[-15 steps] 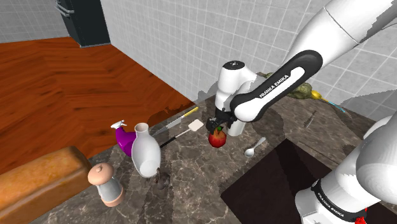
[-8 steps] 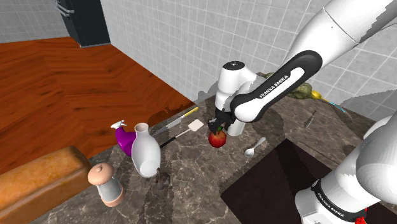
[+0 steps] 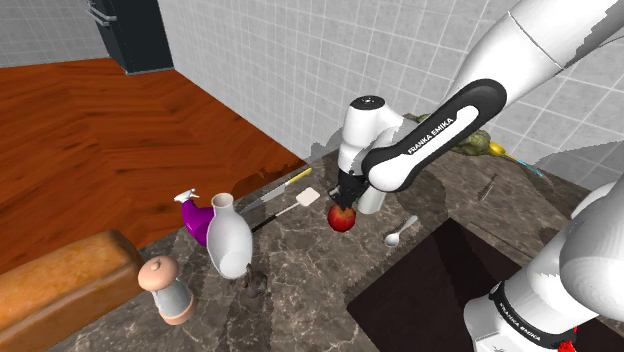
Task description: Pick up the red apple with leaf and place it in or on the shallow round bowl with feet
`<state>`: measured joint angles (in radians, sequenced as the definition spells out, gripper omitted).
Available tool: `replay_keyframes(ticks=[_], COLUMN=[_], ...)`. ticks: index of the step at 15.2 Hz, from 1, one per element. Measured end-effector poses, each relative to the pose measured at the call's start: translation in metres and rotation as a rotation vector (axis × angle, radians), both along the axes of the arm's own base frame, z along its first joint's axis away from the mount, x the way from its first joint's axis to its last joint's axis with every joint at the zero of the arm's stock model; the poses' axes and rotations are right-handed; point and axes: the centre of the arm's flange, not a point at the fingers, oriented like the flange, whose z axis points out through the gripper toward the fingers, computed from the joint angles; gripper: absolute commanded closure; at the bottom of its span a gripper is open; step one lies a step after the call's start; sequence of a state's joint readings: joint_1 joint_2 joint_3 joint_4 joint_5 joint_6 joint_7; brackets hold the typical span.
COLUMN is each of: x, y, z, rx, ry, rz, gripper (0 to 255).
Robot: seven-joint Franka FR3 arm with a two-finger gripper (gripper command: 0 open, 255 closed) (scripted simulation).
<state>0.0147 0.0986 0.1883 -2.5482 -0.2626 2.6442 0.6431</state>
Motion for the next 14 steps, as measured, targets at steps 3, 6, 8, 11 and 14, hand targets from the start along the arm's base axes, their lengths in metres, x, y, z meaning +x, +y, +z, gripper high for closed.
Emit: replay_keyframes(ticks=[3,6,8,11,14], x=[0.000,-0.001,-0.001,-0.001,0.000], y=[0.000,0.000,0.000,0.000,0.000], z=[0.006,0.020,0.031,0.047,0.063], rx=[0.000,0.000,0.000,0.000,0.000], ry=[0.002,0.002,0.002,0.002,0.002], rz=[0.000,0.000,0.000,0.000,0.000], gripper=[255,255,255,255,255])
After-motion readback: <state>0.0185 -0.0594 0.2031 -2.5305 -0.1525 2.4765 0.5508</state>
